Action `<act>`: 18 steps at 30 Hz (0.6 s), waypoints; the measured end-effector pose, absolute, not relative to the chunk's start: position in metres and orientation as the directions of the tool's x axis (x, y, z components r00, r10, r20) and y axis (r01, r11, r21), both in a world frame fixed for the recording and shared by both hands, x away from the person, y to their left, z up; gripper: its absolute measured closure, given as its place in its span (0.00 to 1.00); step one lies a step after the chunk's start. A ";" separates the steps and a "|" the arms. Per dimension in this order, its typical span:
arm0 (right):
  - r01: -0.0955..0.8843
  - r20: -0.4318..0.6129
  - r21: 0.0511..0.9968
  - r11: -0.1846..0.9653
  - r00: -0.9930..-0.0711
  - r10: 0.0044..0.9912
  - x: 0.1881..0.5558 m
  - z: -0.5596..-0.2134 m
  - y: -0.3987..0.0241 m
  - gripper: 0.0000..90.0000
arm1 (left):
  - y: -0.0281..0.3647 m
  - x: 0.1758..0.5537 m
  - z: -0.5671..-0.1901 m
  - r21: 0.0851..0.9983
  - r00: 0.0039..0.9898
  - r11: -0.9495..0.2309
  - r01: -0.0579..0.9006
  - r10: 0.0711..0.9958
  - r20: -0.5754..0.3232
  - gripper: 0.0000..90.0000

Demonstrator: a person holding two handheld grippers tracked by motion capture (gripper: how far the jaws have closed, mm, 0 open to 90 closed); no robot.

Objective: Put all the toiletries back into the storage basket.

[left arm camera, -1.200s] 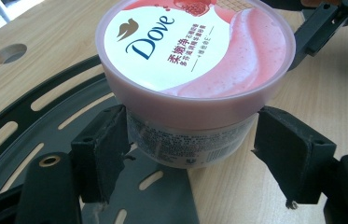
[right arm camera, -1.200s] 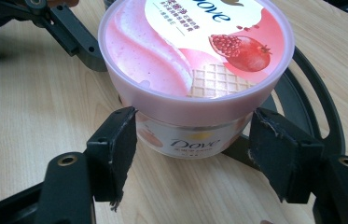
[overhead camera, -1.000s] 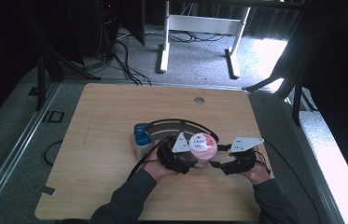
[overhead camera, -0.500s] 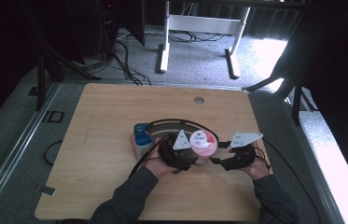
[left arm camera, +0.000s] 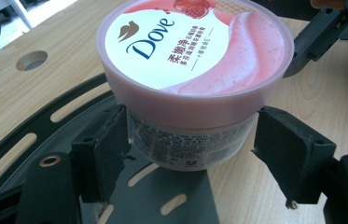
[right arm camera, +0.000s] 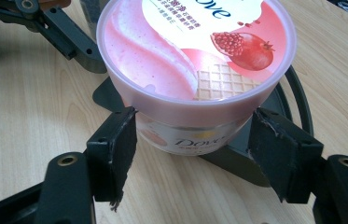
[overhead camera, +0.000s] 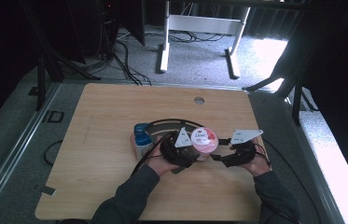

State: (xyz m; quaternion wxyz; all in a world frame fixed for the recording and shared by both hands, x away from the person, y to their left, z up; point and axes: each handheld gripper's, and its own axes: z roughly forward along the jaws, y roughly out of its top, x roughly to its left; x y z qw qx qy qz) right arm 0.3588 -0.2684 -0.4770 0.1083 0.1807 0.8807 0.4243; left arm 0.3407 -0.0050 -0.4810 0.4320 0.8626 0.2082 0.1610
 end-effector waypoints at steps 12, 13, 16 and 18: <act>0.237 -0.031 0.782 0.576 -0.909 0.417 0.367 -0.476 -0.272 0.36 | -0.010 0.348 -0.480 0.810 0.859 -0.544 0.217 0.501 0.106 0.30; 0.240 -0.028 0.781 0.576 -0.909 0.416 0.368 -0.476 -0.272 0.36 | -0.010 0.349 -0.480 0.811 0.858 -0.543 0.219 0.502 0.105 0.30; 0.242 -0.026 0.780 0.577 -0.909 0.416 0.371 -0.476 -0.272 0.36 | -0.010 0.351 -0.481 0.812 0.857 -0.538 0.226 0.506 0.098 0.30; 0.240 -0.030 0.777 0.582 -0.909 0.416 0.373 -0.476 -0.272 0.36 | -0.010 0.353 -0.481 0.812 0.856 -0.538 0.227 0.507 0.097 0.30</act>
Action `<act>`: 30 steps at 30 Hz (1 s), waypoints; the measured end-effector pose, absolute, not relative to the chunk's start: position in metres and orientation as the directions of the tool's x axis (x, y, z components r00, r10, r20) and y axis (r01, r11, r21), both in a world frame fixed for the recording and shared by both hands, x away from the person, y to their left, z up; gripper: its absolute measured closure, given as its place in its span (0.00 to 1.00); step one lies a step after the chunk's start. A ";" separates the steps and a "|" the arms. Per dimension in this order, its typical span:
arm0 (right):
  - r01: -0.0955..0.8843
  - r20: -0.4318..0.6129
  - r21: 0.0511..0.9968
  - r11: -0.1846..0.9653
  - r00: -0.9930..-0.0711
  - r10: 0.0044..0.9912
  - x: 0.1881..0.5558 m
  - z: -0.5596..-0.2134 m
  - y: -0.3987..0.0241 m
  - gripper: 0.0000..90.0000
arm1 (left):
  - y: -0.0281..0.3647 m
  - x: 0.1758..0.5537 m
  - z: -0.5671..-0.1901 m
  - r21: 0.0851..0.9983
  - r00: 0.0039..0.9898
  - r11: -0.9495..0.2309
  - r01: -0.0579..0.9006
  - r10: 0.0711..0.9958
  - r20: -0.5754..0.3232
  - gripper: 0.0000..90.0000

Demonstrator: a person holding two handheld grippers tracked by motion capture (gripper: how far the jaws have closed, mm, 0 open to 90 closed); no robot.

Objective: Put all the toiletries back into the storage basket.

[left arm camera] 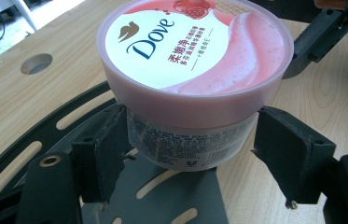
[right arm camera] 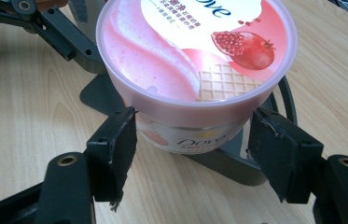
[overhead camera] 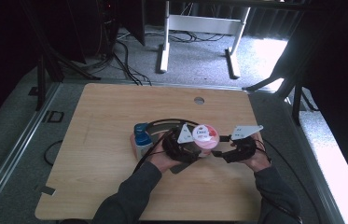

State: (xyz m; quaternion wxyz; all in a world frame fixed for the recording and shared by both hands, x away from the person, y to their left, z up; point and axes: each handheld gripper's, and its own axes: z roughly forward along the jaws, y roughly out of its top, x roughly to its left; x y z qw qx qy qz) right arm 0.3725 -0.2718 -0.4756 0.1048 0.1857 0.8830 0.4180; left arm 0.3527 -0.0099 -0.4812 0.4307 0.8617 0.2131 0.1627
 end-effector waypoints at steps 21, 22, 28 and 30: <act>0.241 -0.046 0.762 0.601 -0.905 0.422 0.384 -0.469 -0.272 0.36 | -0.014 0.363 -0.479 0.817 0.849 -0.532 0.223 0.518 0.106 0.30; 0.242 -0.046 0.762 0.601 -0.905 0.423 0.384 -0.469 -0.272 0.36 | -0.014 0.364 -0.479 0.818 0.849 -0.532 0.221 0.518 0.108 0.30; 0.248 -0.047 0.759 0.602 -0.901 0.431 0.389 -0.470 -0.272 0.36 | -0.015 0.368 -0.481 0.823 0.842 -0.518 0.232 0.531 0.097 0.30; 0.248 -0.047 0.760 0.601 -0.901 0.432 0.390 -0.470 -0.272 0.36 | -0.015 0.369 -0.481 0.823 0.840 -0.517 0.235 0.534 0.095 0.30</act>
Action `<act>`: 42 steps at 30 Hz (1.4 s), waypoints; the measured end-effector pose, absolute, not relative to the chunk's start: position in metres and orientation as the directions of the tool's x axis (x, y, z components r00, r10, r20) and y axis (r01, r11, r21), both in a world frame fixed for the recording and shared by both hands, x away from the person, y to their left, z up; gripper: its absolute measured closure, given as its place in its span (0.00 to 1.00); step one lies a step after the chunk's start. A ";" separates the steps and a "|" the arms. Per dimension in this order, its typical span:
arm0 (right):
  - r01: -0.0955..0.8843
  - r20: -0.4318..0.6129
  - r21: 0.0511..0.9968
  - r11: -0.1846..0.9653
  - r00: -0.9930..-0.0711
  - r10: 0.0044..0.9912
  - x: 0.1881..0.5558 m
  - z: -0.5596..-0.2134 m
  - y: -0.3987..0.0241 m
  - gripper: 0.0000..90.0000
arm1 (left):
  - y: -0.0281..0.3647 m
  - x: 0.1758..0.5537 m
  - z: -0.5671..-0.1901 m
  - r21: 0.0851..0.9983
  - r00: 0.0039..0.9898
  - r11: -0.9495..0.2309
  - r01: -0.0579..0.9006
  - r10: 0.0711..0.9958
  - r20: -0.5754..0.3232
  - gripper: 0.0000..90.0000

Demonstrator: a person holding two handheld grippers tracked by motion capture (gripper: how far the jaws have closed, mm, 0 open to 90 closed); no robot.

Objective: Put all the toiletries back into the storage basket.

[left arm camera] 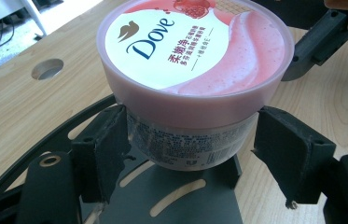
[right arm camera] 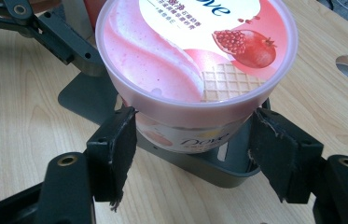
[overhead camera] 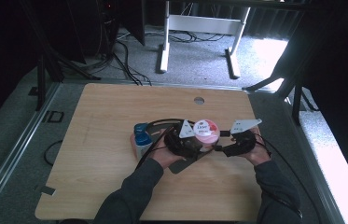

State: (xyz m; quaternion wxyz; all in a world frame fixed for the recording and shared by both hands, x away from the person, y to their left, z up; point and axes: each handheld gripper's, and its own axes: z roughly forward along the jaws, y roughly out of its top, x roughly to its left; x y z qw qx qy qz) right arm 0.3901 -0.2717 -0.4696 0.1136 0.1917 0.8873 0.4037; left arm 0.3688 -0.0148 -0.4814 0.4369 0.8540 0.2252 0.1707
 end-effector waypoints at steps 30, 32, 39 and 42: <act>0.293 -0.035 0.742 0.603 -0.881 0.472 0.409 -0.485 -0.270 0.36 | -0.023 0.387 -0.500 0.816 0.811 -0.507 0.279 0.579 0.082 0.30; 0.303 -0.029 0.740 0.600 -0.878 0.478 0.410 -0.487 -0.270 0.36 | -0.023 0.388 -0.502 0.814 0.810 -0.507 0.285 0.581 0.078 0.30; 0.323 -0.016 0.735 0.597 -0.871 0.491 0.413 -0.496 -0.272 0.36 | -0.028 0.391 -0.510 0.803 0.807 -0.514 0.302 0.587 0.071 0.30; 0.333 -0.015 0.727 0.601 -0.866 0.499 0.414 -0.499 -0.272 0.36 | -0.030 0.393 -0.513 0.798 0.808 -0.515 0.313 0.587 0.062 0.30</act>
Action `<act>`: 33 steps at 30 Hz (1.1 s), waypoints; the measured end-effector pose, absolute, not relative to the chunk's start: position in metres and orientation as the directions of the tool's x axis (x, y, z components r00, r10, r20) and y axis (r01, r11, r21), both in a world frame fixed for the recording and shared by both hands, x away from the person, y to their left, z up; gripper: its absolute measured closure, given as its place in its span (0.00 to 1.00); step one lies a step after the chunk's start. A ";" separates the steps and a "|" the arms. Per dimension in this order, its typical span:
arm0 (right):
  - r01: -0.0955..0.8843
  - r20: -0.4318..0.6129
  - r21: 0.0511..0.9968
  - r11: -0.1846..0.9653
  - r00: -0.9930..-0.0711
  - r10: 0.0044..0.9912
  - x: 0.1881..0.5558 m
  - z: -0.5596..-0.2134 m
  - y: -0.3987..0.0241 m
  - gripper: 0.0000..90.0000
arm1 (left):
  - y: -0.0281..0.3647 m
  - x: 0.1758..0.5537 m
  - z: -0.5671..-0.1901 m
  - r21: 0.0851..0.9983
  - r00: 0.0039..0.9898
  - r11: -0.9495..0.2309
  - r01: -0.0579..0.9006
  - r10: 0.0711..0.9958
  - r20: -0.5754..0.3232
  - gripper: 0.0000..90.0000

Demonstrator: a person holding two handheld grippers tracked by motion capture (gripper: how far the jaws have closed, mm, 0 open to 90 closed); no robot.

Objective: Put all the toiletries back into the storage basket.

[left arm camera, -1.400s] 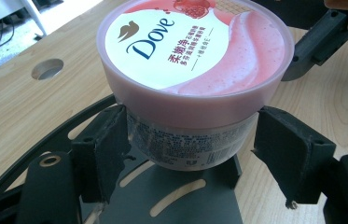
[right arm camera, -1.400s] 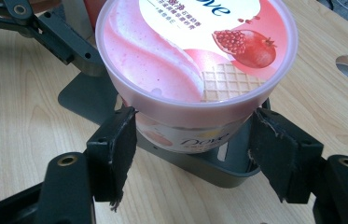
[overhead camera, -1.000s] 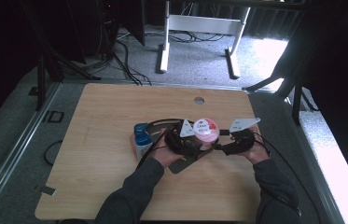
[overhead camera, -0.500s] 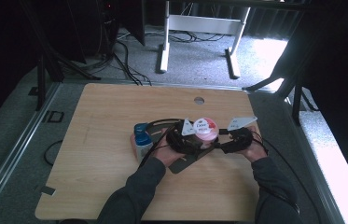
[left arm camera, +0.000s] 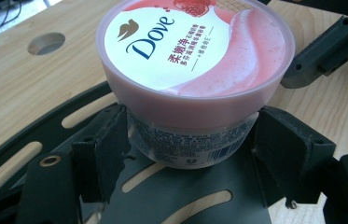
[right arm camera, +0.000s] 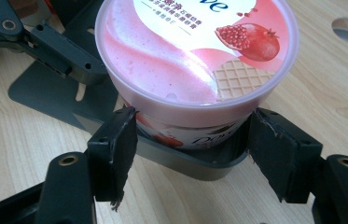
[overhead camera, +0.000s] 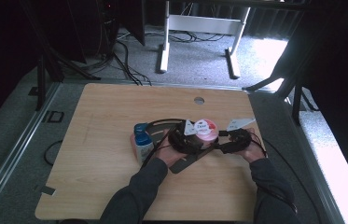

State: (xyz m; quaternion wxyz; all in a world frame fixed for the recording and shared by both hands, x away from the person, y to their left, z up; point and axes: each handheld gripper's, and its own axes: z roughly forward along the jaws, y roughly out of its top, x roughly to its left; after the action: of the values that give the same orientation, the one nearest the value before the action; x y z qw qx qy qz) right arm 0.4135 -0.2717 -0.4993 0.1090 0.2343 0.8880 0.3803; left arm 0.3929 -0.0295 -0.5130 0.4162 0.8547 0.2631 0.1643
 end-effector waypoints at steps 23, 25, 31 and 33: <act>0.361 -0.025 0.689 0.628 -0.855 0.518 0.415 -0.512 -0.267 0.37 | -0.030 0.399 -0.531 0.767 0.807 -0.523 0.371 0.590 0.012 0.32; 0.358 -0.039 0.678 0.642 -0.855 0.518 0.414 -0.512 -0.265 0.37 | -0.030 0.399 -0.530 0.769 0.809 -0.522 0.370 0.588 0.009 0.33; 0.340 -0.069 0.673 0.656 -0.855 0.514 0.409 -0.508 -0.264 0.31 | -0.029 0.398 -0.531 0.776 0.808 -0.510 0.371 0.590 0.001 0.36; 0.343 -0.074 0.673 0.656 -0.851 0.520 0.408 -0.506 -0.266 0.29 | -0.029 0.398 -0.531 0.775 0.809 -0.513 0.369 0.588 0.003 0.36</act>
State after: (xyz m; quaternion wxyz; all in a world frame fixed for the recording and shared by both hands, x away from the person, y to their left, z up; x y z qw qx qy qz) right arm 0.4085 -0.2655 -0.5059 0.1312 0.2396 0.9004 0.3386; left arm 0.3985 -0.0288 -0.5307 0.4074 0.8594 0.2784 0.1339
